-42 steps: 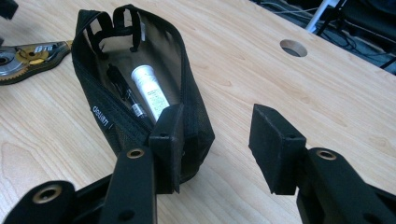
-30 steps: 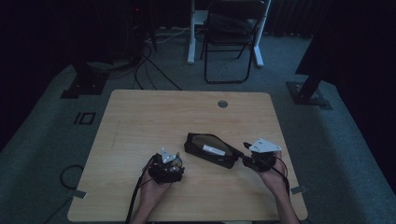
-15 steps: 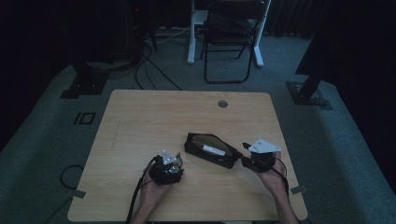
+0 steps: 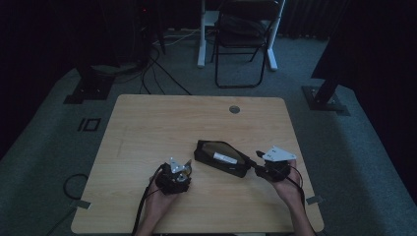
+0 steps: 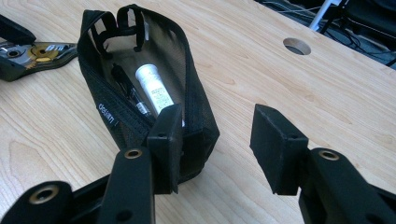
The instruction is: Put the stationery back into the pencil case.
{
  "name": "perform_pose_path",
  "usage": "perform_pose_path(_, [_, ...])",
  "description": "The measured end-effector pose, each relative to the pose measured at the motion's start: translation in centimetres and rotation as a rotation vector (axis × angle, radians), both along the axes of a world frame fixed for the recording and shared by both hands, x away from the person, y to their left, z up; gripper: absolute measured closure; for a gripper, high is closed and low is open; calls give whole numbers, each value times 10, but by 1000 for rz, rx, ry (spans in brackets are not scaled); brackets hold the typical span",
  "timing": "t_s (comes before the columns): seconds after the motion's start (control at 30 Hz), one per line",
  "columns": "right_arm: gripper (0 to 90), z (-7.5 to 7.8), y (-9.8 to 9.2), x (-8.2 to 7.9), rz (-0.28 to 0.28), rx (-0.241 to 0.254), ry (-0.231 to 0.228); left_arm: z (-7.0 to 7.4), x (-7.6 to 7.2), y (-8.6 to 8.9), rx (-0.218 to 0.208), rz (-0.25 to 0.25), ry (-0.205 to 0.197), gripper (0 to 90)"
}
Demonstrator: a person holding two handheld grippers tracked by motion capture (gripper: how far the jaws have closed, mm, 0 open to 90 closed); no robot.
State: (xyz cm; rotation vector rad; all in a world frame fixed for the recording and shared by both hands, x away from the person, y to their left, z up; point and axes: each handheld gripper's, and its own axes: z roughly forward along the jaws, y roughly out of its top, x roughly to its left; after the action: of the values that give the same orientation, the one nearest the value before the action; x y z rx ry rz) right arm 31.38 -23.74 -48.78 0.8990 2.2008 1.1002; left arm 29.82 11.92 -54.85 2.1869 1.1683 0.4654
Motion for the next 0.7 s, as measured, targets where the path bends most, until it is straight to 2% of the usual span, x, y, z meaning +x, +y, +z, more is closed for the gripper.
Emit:
perform_pose_path(0.37, [534, -1, 1, 1, 2, -4, 7, 0, 7, 10, -4, 44, -6, 362])
perform_pose_path(0.7, [532, -1, 2, 0, 6, 1, 8, -1, 15, 12, -7, 41, -14, 343])
